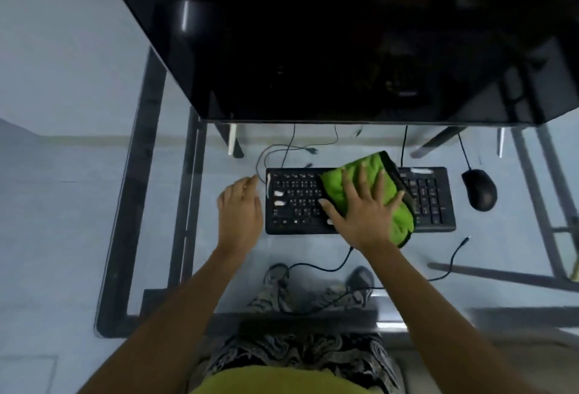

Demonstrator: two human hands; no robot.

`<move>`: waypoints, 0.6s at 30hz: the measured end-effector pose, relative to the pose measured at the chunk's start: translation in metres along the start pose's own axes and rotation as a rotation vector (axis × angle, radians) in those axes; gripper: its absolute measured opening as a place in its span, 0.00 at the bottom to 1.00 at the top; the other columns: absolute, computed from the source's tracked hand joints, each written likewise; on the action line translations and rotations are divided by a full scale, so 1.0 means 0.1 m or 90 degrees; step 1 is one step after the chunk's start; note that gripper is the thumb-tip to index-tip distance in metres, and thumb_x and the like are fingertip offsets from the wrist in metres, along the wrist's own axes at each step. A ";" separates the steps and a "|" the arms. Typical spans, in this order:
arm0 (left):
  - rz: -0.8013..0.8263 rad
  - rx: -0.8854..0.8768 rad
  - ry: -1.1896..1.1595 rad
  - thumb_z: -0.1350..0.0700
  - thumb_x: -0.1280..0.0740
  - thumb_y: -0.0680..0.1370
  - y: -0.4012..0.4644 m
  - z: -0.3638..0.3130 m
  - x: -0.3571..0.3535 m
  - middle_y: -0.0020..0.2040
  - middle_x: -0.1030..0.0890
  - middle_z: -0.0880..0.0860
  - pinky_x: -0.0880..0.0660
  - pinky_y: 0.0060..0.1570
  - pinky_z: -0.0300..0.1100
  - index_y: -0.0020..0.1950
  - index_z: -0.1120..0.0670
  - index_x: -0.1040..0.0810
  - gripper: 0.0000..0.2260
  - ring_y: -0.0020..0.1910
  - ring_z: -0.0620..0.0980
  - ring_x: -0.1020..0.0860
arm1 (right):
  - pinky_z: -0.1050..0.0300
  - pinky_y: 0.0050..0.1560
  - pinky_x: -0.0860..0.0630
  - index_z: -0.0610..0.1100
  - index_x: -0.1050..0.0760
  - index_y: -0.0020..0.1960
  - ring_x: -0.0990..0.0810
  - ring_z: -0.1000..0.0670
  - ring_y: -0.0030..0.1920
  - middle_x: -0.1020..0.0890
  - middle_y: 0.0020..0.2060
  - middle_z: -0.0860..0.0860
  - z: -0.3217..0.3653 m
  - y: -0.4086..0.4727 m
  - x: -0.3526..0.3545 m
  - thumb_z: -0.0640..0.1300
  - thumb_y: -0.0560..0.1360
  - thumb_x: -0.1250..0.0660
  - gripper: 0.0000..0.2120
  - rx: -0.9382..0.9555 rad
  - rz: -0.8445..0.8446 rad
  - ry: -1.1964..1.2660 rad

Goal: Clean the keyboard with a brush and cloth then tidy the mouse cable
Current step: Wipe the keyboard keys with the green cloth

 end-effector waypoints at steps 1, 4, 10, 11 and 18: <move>0.013 0.004 0.008 0.61 0.41 0.79 -0.05 0.04 -0.09 0.60 0.23 0.58 0.32 0.57 0.54 0.67 0.59 0.27 0.17 0.57 0.59 0.26 | 0.24 0.67 0.58 0.59 0.61 0.77 0.60 0.37 0.77 0.57 0.78 0.50 0.02 0.01 -0.02 0.71 0.76 0.59 0.34 0.001 0.005 -0.015; 0.032 -0.014 0.013 0.61 0.41 0.78 -0.15 0.05 -0.25 0.58 0.23 0.57 0.31 0.53 0.53 0.66 0.58 0.26 0.17 0.54 0.59 0.26 | 0.26 0.66 0.44 0.60 0.62 0.77 0.49 0.34 0.76 0.50 0.79 0.47 0.05 0.06 -0.01 0.64 0.80 0.58 0.29 -0.005 0.004 -0.087; 0.001 -0.019 -0.014 0.52 0.45 0.79 -0.17 0.14 -0.33 0.56 0.22 0.55 0.33 0.53 0.51 0.67 0.56 0.26 0.19 0.52 0.56 0.28 | 0.36 0.45 0.22 0.48 0.34 0.73 0.24 0.31 0.51 0.23 0.61 0.38 0.36 0.20 0.08 0.45 0.77 0.34 0.25 0.029 -0.087 -0.028; -0.009 -0.029 -0.010 0.51 0.44 0.80 -0.17 0.16 -0.34 0.55 0.22 0.55 0.33 0.53 0.51 0.67 0.56 0.26 0.19 0.52 0.55 0.28 | 0.37 0.45 0.22 0.46 0.34 0.72 0.25 0.31 0.52 0.23 0.59 0.38 0.44 0.26 0.12 0.45 0.78 0.34 0.24 0.024 -0.094 0.010; -0.080 -0.049 0.010 0.51 0.44 0.81 -0.21 0.20 -0.43 0.44 0.23 0.54 0.34 0.53 0.50 0.66 0.58 0.26 0.18 0.44 0.55 0.27 | 0.41 0.48 0.23 0.44 0.27 0.67 0.26 0.33 0.51 0.25 0.60 0.34 1.04 0.24 0.03 0.49 0.76 0.35 0.21 0.113 -0.145 -0.019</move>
Point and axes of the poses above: each hand's wrist, its own y-axis towards the middle knuckle, its own x-axis out of the back of the hand, z = x × y, the point moved 4 cm from there along y, towards the middle knuckle
